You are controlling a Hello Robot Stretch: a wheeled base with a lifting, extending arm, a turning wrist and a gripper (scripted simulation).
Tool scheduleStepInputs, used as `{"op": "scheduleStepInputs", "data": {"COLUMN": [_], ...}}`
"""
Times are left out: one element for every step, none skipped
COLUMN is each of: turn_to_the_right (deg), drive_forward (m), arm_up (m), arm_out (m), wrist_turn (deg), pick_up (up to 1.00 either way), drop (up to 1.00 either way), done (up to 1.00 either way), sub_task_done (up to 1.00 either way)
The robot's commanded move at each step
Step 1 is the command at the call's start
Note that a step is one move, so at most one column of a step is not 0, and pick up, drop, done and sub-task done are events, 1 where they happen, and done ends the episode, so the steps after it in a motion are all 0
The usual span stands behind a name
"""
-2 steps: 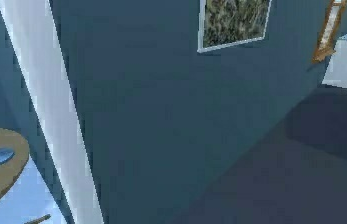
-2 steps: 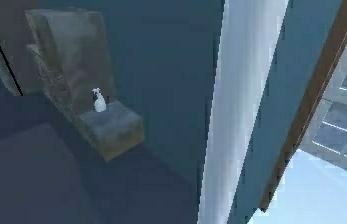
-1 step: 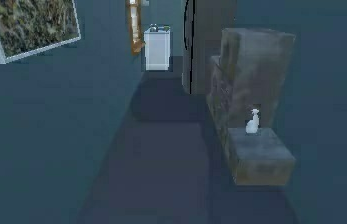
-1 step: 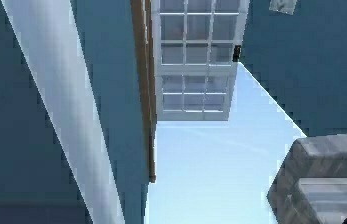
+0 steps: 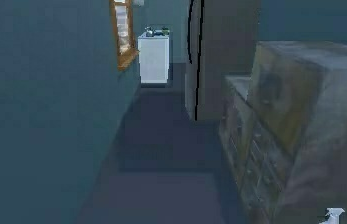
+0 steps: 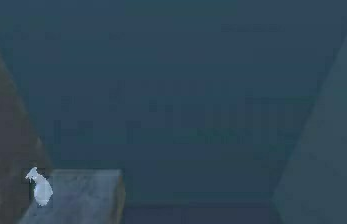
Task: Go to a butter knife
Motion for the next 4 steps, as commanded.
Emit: {"op": "scheduleStepInputs", "data": {"turn_to_the_right": [0.0,0.0,0.0,-3.0], "drive_forward": [1.00,1.00,0.45,0.00], "arm_up": [0.00,0.00,0.00,0.00], "arm_out": [0.00,0.00,0.00,0.00], "wrist_turn": [0.0,0.0,0.0,0.0], "pick_up": [0.00,0.00,0.00,0.00], "drop": [0.00,0.00,0.00,0.00], "done": [0.00,0.00,0.00,0.00], "sub_task_done": [0.00,0.00,0.00,0.00]}}
